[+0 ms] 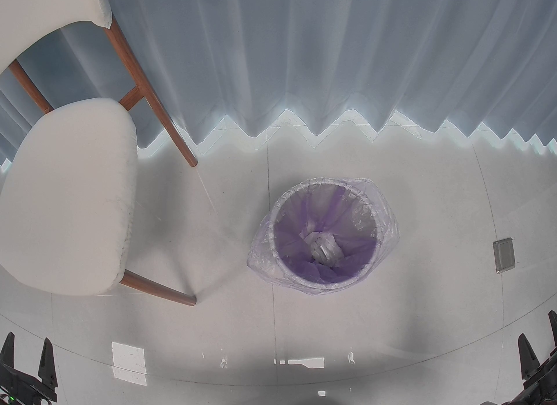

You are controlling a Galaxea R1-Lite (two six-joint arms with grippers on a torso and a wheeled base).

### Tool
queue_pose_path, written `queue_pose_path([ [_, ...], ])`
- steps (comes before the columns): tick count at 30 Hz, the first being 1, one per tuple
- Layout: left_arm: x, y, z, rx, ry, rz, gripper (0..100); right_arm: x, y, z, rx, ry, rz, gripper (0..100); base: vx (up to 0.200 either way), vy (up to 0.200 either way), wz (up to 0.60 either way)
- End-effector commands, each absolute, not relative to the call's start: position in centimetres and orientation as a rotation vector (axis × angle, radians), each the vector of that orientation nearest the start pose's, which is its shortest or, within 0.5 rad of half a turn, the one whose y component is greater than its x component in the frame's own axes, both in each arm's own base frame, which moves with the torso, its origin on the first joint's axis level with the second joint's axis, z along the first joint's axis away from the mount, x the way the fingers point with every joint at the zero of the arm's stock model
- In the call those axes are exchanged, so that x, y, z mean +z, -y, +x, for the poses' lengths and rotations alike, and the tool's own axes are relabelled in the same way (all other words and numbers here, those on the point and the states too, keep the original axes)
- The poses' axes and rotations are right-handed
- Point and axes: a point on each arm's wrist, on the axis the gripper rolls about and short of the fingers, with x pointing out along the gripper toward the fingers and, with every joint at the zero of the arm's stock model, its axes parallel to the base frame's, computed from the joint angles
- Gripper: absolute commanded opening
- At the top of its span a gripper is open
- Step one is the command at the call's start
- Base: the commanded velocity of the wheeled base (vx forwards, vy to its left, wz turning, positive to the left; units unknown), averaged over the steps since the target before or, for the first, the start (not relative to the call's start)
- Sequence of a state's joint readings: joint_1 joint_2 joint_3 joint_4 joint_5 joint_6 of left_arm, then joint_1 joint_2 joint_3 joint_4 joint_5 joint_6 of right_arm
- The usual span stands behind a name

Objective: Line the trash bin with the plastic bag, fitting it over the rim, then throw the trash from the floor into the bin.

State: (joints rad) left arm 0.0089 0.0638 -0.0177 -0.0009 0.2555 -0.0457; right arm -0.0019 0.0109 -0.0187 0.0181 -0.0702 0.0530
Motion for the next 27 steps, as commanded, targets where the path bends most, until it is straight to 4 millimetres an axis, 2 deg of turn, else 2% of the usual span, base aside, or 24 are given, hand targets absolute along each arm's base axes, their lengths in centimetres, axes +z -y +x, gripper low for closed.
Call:
queue_pose_path([
  [1,7.59,-0.25,-1.99,0.082,-0.043,-0.042,100,7.87,0.15,-2.43,-0.071,0.002,0.051,100,0.0,0.0,0.0],
  [3,7.5,0.02,-2.11,-0.03,-0.033,-0.043,100,7.86,0.15,-2.41,-0.067,0.003,0.051,100,0.0,0.0,0.0],
  [8,7.07,0.17,-2.23,-0.092,-0.058,0.045,100,7.86,0.13,-2.4,-0.058,0.006,0.049,100,0.0,0.0,0.0],
  [11,7.06,0.18,-2.26,-0.097,-0.068,0.046,100,7.61,0.09,-2.33,-0.038,-0.004,0.026,100,0.0,0.0,0.0],
  [13,7.07,0.18,-2.27,-0.093,-0.065,0.042,100,7.57,-0.1,-2.34,0.043,-0.01,-0.027,100,0.0,0.0,0.0],
  [27,7.13,0.17,-2.23,-0.09,-0.051,0.026,100,7.59,-0.07,-2.33,0.031,-0.006,-0.009,100,0.0,0.0,0.0],
])
